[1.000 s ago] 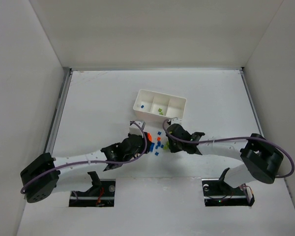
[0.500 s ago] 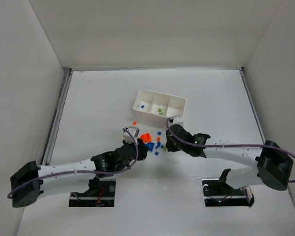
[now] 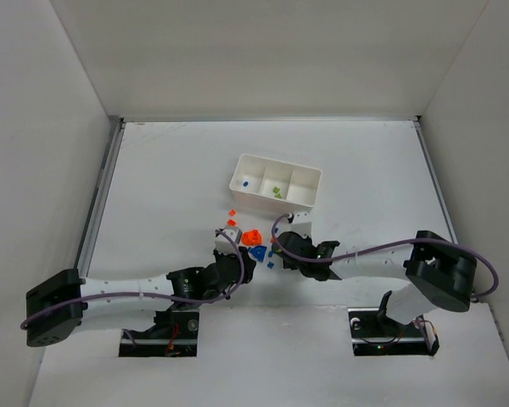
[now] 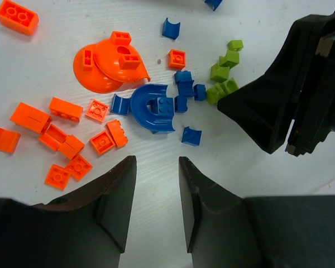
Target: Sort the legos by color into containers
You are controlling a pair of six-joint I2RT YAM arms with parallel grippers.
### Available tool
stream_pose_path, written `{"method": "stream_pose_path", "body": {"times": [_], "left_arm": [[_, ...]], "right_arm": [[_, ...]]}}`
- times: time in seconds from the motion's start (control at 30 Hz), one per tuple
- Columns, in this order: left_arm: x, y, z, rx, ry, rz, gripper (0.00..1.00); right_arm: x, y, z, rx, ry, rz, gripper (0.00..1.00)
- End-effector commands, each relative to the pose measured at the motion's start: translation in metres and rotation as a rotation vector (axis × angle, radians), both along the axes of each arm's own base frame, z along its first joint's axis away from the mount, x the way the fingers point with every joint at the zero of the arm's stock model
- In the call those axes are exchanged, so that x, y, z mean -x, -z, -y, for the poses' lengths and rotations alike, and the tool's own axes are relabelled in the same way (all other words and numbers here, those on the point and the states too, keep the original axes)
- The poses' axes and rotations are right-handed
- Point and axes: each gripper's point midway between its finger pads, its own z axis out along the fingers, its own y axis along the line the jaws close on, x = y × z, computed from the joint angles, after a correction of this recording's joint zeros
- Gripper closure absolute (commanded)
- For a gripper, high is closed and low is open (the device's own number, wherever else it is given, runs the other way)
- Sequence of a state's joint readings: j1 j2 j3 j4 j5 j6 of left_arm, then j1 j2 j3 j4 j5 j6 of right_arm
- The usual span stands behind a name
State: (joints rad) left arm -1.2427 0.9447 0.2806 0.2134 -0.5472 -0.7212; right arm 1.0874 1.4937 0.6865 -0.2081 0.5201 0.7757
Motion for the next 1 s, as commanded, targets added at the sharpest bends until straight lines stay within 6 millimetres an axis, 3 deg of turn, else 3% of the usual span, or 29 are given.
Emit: {"method": "stream_pose_path", "body": {"times": [0.0,0.1,0.27,0.43,0.57,0.67,0.73,0.83,0.87,0.97], "left_arm": [[-0.003,-0.003,0.009,0.026,-0.025,0.003,0.66],[-0.004,0.000,0.015,0.000,-0.019,-0.009,0.65],[-0.005,0.000,0.018,-0.006,-0.018,-0.009,0.62],[-0.005,0.002,0.020,-0.015,-0.022,-0.013,0.59],[-0.006,0.004,0.026,-0.038,-0.005,-0.009,0.59],[-0.008,0.004,0.026,-0.046,-0.012,-0.005,0.60],[-0.009,0.005,0.027,-0.049,-0.013,-0.007,0.60],[-0.010,0.010,0.026,-0.062,-0.022,-0.007,0.60],[-0.012,0.014,0.029,-0.073,-0.020,-0.015,0.60],[-0.015,0.017,0.033,-0.100,-0.013,-0.008,0.60]], "right_arm": [[-0.004,0.012,0.011,0.055,0.069,0.038,0.58],[-0.010,0.023,0.013,0.074,0.089,0.014,0.61],[-0.010,0.025,0.011,0.064,0.094,0.012,0.80],[-0.001,-0.011,0.016,0.020,0.080,0.039,0.83],[-0.004,-0.056,0.012,-0.062,0.044,0.093,0.83],[-0.029,-0.088,0.004,-0.103,0.020,0.164,0.83],[-0.061,-0.113,-0.003,-0.137,0.018,0.221,0.83],[-0.098,-0.131,-0.009,-0.164,0.020,0.280,0.83],[-0.128,-0.142,-0.015,-0.207,0.024,0.310,0.83],[-0.152,-0.147,-0.027,-0.253,0.007,0.312,0.82]]}}
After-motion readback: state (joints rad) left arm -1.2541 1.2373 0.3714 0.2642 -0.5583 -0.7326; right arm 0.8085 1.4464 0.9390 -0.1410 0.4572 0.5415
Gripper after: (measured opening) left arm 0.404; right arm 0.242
